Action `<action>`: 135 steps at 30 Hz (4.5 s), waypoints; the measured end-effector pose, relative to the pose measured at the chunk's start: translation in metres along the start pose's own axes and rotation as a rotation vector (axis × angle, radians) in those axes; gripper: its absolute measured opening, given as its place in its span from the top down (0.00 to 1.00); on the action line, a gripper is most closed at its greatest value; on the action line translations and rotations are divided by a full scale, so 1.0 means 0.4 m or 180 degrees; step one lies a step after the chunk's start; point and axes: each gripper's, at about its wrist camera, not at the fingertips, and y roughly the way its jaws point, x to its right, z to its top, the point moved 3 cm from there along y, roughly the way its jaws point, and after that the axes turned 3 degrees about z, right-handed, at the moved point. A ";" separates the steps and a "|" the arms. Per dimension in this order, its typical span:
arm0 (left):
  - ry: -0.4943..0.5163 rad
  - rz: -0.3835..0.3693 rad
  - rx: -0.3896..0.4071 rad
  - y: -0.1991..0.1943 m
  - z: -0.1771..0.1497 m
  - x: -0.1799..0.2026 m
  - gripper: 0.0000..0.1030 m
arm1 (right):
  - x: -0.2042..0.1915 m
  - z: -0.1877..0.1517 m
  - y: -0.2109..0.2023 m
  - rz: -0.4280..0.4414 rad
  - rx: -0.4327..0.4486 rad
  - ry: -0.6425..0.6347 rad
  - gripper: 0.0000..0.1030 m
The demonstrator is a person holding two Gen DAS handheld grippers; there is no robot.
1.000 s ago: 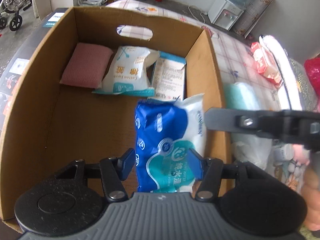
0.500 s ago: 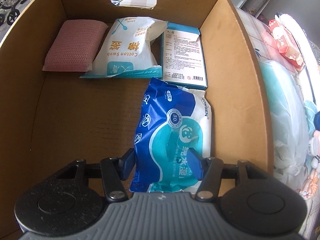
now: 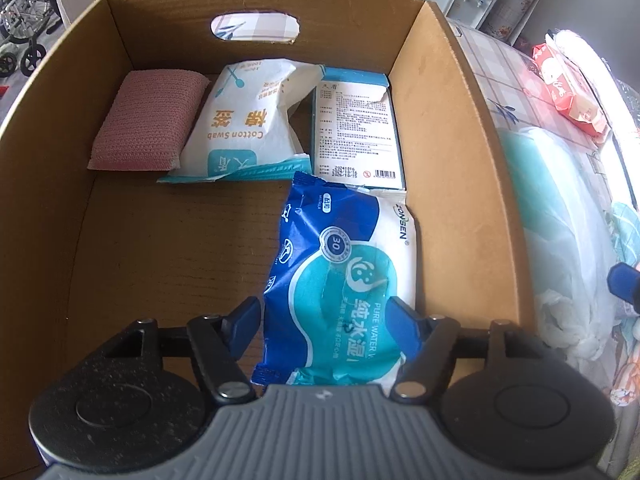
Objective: Organize soft objects
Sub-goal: 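Open the right tool to release the wipes pack in the box, then reach the right tool to the pink plush doll and grasp its head loop, then carry the plush doll with the right tool over the cardboard box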
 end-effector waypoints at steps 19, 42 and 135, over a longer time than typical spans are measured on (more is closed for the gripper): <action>0.0035 -0.0240 0.1457 -0.376 -0.117 0.115 0.13 | 0.054 -0.049 -0.279 -0.0291 0.1016 -0.0229 0.33; 0.1625 -0.0927 0.1776 -0.135 -0.193 0.803 0.12 | 0.388 -0.021 -0.656 -0.1075 0.1525 0.0176 0.27; -0.0475 0.0272 0.1827 -0.321 -0.255 -0.145 0.17 | -0.201 0.138 0.606 -0.0483 -0.1230 -0.0617 0.84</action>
